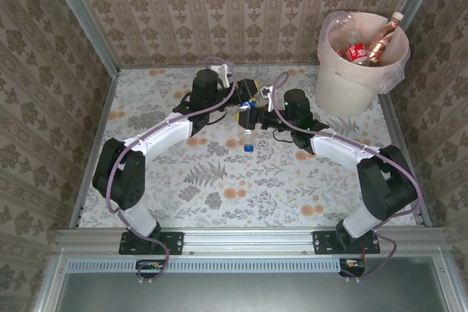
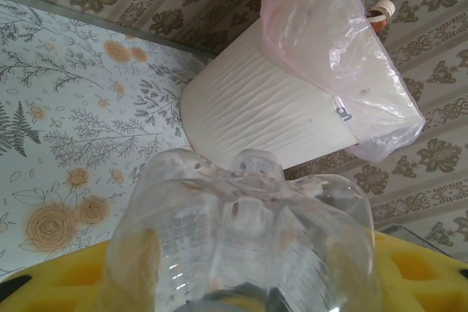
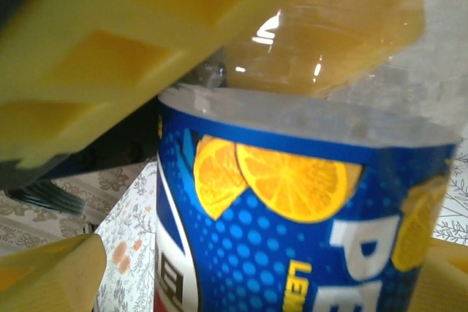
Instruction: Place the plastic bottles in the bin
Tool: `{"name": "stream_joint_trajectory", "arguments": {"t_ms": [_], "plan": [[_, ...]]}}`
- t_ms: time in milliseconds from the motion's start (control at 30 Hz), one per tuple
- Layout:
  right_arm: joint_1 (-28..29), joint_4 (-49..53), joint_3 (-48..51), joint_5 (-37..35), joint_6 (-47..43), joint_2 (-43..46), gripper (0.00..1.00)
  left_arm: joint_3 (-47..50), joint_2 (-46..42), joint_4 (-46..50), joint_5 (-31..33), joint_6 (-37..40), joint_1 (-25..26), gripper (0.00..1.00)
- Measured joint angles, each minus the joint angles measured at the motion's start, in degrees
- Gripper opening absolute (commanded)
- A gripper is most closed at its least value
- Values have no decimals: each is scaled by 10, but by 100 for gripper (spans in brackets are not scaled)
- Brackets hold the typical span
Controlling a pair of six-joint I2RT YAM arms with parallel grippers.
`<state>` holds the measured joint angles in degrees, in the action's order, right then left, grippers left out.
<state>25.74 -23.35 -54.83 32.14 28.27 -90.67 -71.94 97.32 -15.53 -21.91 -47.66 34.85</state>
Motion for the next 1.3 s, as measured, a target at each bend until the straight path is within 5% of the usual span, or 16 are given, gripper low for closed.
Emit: {"name": "stream_joint_trajectory", "arguments": {"t_ms": [167, 333, 667, 833, 1100, 1300], "plan": [[1, 15, -5, -24, 2, -1, 65, 0, 0, 1, 0, 0, 0, 50], [3, 30, -13, -33, 3, -1, 52, 0, 0, 2, 2, 2, 0, 58], [1, 52, -14, -66, -13, 4, 44, -33, -16, 71, -1, 48, -5, 95], [-14, 88, -13, -96, -31, 25, 43, -40, -64, 92, 1, 77, -17, 100], [-148, 234, -80, -185, -125, 113, 42, -22, -145, 95, 47, 100, -31, 100], [-265, 238, -208, -294, -169, 137, 43, 9, -146, 103, 64, 97, -43, 100]]}}
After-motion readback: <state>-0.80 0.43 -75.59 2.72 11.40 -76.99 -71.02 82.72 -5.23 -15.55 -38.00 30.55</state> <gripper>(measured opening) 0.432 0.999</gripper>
